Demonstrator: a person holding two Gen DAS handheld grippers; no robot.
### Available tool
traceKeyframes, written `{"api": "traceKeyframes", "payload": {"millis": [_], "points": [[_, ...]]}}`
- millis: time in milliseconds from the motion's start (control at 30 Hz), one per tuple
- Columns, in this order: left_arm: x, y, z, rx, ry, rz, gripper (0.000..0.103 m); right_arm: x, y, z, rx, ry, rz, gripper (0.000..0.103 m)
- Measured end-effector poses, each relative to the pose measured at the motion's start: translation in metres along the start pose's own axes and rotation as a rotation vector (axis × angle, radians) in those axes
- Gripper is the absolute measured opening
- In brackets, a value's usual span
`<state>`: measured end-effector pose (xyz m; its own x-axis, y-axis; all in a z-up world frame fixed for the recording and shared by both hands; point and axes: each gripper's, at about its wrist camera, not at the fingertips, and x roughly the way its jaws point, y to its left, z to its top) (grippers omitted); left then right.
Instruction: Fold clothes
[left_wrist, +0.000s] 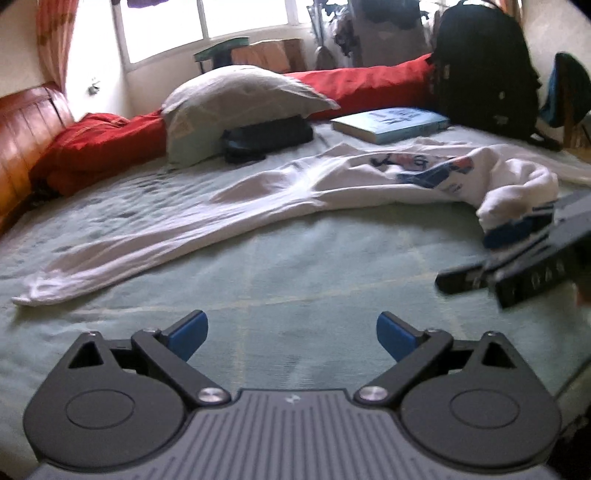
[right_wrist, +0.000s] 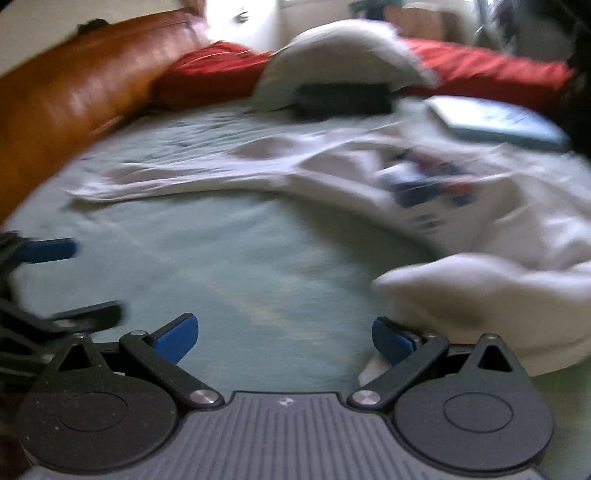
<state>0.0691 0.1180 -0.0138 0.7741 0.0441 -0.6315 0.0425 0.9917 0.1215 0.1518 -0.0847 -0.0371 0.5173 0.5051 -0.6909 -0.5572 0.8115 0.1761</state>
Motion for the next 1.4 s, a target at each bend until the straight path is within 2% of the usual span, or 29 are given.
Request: {"api": "traceKeyframes", "payload": {"millis": [133, 300, 433, 600, 800, 967, 1167, 1300, 1400], "points": [[0.0, -0.005, 0.0, -0.011, 0.003, -0.017, 0.098, -0.017, -0.036, -0.001, 0.009, -0.016, -0.112, 0.102], [-0.003, -0.016, -0.001, 0.01, 0.001, -0.054, 0.098, -0.029, -0.07, -0.004, -0.03, -0.03, -0.34, 0.102], [-0.002, -0.024, -0.002, 0.025, 0.009, -0.067, 0.098, -0.036, -0.103, 0.007, -0.024, -0.051, -0.392, 0.102], [0.002, -0.031, -0.004, 0.027, 0.027, -0.075, 0.098, -0.02, -0.133, 0.033, -0.054, -0.009, -0.413, 0.103], [0.005, -0.032, -0.004, 0.019, 0.038, -0.079, 0.098, -0.005, -0.16, 0.078, -0.102, 0.029, -0.431, 0.103], [0.01, -0.037, -0.002, 0.012, 0.044, -0.089, 0.098, 0.0, -0.19, 0.117, -0.078, 0.015, -0.498, 0.103], [0.009, -0.046, -0.001, 0.026, 0.04, -0.121, 0.098, -0.027, -0.197, 0.128, 0.006, -0.069, -0.486, 0.103], [0.006, -0.052, -0.002, 0.036, 0.04, -0.134, 0.098, -0.054, -0.18, 0.113, 0.0, -0.103, -0.396, 0.103], [0.004, -0.053, -0.002, 0.037, 0.038, -0.137, 0.098, -0.067, -0.16, 0.098, -0.019, -0.096, -0.277, 0.103]]}}
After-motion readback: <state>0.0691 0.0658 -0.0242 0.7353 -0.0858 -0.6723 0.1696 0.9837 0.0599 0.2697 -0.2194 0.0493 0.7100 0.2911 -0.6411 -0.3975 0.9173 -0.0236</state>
